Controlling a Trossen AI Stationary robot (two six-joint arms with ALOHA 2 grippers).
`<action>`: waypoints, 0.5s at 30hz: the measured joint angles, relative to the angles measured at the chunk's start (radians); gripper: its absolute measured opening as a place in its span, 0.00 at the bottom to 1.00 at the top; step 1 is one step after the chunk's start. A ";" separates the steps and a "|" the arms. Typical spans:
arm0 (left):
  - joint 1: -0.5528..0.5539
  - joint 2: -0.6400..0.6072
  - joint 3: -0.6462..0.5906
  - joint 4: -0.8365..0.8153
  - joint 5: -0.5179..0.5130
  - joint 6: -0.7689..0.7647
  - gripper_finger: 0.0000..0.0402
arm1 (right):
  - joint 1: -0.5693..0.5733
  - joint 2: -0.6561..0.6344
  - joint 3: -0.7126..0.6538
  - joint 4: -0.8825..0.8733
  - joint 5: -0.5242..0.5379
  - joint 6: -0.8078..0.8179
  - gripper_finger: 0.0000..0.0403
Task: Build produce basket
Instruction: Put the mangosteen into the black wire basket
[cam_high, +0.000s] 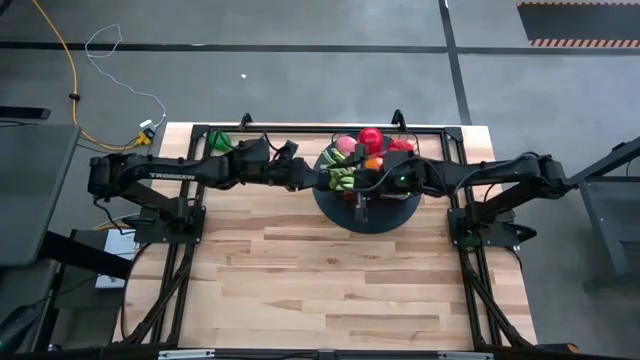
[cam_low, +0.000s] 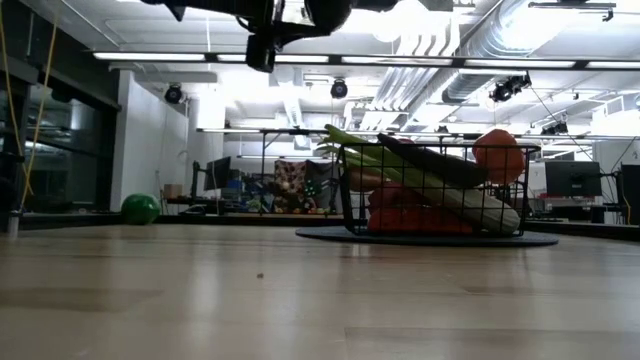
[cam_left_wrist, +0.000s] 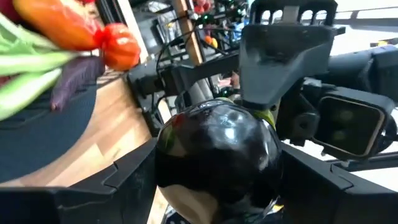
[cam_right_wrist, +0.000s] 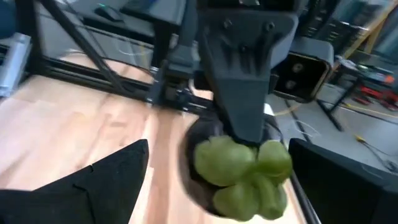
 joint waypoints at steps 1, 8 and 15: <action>-0.001 0.005 0.000 0.002 0.008 -0.010 0.66 | 0.005 0.010 0.000 0.011 0.025 0.000 0.93; -0.029 0.025 0.001 0.081 0.036 -0.007 0.66 | 0.011 0.056 0.000 0.022 0.101 0.000 0.93; -0.031 0.025 0.001 0.074 0.035 0.020 0.66 | 0.019 0.062 0.000 0.074 0.060 -0.001 0.93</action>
